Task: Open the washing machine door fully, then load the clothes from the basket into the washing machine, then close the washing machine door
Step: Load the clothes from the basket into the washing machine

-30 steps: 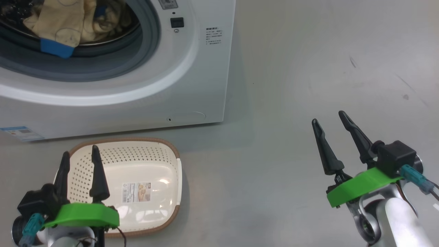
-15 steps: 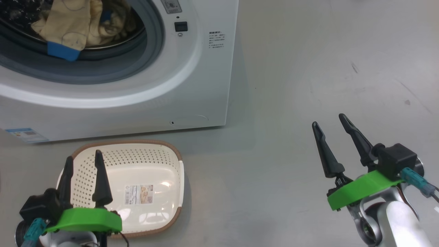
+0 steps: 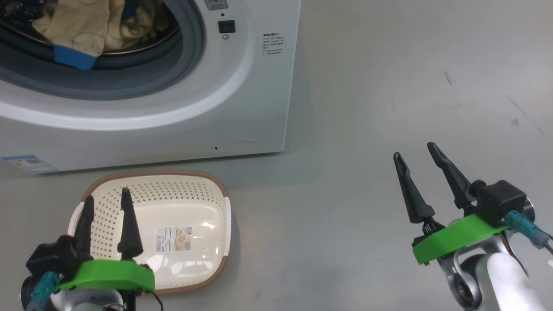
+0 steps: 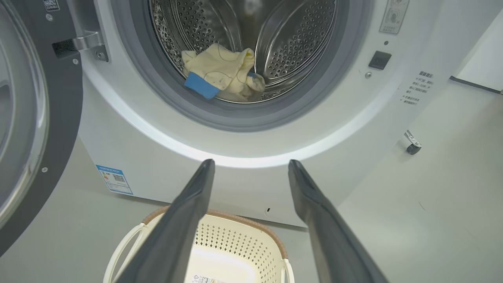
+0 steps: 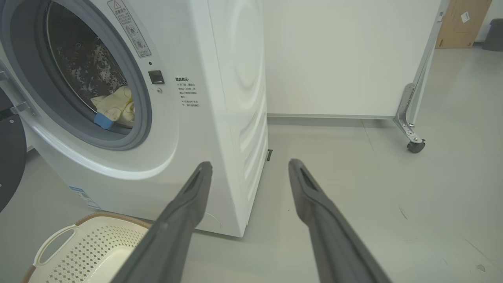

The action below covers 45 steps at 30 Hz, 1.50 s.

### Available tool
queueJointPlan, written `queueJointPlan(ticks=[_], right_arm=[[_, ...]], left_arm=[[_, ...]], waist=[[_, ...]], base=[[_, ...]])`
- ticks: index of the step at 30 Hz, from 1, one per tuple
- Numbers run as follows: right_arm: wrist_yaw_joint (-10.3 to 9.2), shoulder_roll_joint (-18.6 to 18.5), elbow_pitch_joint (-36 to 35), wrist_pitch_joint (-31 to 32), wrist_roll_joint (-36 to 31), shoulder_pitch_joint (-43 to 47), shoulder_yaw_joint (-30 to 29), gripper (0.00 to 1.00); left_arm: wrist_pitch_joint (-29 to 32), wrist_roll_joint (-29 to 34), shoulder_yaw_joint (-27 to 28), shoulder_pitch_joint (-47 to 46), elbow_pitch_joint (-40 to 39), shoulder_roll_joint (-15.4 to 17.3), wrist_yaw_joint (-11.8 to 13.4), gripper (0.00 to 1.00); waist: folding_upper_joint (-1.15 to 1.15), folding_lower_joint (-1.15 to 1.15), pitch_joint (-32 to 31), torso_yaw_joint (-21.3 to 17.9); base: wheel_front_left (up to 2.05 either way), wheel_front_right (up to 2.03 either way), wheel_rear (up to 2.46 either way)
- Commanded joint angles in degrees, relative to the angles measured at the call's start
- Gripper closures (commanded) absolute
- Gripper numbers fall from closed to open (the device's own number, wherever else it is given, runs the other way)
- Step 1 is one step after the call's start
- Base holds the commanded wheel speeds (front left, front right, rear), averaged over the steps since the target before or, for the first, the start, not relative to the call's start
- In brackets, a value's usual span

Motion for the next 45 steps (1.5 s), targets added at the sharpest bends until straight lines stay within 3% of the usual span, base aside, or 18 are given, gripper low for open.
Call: queueJointPlan(ticks=[1, 14, 22, 40, 45], right_arm=[[-0.16, -0.3, -2.3, 0.1, 0.2, -0.8, 1.0, 0.0], [-0.16, -0.3, -2.2, -1.5, 1.8, -4.5, 3.1, 0.0], [-0.16, -0.3, -0.2, -3.9, 4.1, -8.6, 5.3, 0.0], [-0.16, -0.3, 4.8, -7.4, 11.7, -15.1, 9.1, 0.0], [-0.16, -0.3, 4.2, -7.4, 13.3, -16.2, 9.6, 0.0]], left_arm=[[0.3, 0.2, 1.9, -2.2, -1.5, 1.3, 9.3, 0.0], [7.2, 0.0, 2.5, -14.2, 2.9, 5.9, 7.2, 0.0], [12.9, -0.4, 4.0, -27.4, 8.0, 11.1, 3.9, 0.0], [36.1, -1.3, 3.3, -54.7, 15.6, 25.2, -4.3, 0.0], [40.7, -0.6, 2.9, -60.1, 17.9, 27.7, -4.9, 0.0]], waist=[[0.0, 0.0, 0.3, 0.0], [0.0, 0.0, 8.1, -1.8], [0.0, 0.0, 15.0, -5.6], [0.0, 0.0, 25.5, -13.1], [0.0, 0.0, 27.6, -14.6]], base=[[0.0, 0.0, 0.0], [0.0, 0.0, 0.0], [0.0, 0.0, 0.0], [0.0, 0.0, 0.0], [0.0, 0.0, 0.0]])
